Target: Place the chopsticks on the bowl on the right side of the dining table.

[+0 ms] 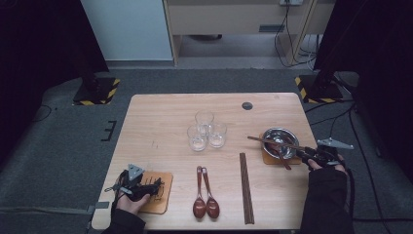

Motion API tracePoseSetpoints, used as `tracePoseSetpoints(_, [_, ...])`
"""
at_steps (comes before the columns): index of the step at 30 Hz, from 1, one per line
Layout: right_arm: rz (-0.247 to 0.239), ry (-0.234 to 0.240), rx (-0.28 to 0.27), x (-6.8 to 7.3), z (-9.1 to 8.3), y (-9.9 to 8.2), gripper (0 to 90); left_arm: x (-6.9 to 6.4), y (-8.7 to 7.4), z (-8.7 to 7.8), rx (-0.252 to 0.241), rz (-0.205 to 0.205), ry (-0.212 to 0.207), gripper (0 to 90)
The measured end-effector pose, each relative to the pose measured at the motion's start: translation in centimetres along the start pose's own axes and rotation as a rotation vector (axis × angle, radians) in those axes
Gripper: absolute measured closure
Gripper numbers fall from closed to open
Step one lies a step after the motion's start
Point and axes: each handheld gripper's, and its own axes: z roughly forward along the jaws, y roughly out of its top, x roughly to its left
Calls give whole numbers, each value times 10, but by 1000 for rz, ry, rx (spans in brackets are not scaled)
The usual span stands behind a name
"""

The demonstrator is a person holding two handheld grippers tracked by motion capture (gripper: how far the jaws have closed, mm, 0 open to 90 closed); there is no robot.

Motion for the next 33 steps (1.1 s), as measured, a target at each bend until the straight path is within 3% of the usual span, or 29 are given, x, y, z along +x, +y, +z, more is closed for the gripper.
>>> tracePoseSetpoints(33, [-3, 12, -26, -5, 11, 7, 434, 0, 0, 0, 0, 0, 0, 52])
